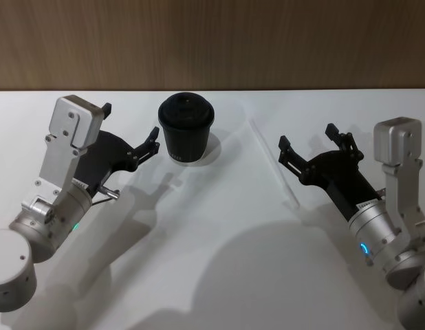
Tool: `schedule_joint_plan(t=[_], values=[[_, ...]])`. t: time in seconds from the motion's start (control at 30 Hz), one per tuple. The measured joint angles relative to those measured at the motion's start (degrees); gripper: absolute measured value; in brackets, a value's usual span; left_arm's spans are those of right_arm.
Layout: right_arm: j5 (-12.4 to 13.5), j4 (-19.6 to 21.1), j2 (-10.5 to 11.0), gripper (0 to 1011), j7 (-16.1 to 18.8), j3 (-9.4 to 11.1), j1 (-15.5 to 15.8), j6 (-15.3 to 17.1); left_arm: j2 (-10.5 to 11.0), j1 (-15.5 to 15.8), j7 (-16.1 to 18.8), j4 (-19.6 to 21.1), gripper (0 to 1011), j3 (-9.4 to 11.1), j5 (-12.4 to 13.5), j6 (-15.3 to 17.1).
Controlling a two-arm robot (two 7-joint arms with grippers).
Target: Pick up the straw with one hand, pass it to the other hand, and insert it into the cup.
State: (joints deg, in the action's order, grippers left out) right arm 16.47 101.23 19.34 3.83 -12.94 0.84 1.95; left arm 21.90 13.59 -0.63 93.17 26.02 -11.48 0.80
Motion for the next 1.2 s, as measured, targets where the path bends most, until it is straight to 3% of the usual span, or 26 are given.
schedule_joint_plan(t=[1.2], values=[[0.0,0.0,0.0,1001,0.0,0.0,0.0,0.0,0.0,0.0,0.0,0.0,1003,0.0,0.0,0.0]])
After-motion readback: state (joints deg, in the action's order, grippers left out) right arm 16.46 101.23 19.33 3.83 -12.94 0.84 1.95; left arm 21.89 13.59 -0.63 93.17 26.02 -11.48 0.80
